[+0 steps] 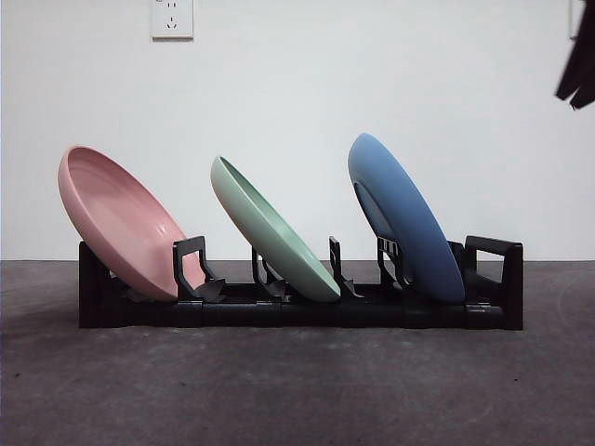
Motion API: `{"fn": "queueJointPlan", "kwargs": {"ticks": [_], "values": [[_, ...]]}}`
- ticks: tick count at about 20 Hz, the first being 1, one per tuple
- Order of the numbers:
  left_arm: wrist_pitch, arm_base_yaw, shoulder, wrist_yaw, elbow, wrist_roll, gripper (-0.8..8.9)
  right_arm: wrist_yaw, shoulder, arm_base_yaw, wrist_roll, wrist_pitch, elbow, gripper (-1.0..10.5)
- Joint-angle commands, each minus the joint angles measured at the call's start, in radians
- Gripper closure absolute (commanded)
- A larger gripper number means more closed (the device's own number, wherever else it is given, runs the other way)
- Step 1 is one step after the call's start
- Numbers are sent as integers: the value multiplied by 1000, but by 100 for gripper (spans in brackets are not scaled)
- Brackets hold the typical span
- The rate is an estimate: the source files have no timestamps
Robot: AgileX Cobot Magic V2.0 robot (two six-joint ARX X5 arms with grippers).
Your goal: Place the plate
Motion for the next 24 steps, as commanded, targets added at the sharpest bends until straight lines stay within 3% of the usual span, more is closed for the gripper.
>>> {"fn": "queueJointPlan", "kwargs": {"ticks": [1,6,10,17,24], "values": [[0,-2,7,3,23,15,488,-1,23,23,-16,-3,32,632],[3,-2,7,3,23,12,491,-2,55,82,34,-3,70,640],[24,-2,7,3,23,11,498,-3,205,145,126,-29,257,667],[58,-2,7,3,23,4,501,-2,541,224,126,-122,598,693],[79,-2,7,3,23,4,501,0,696,275,125,-114,694,709]]}}
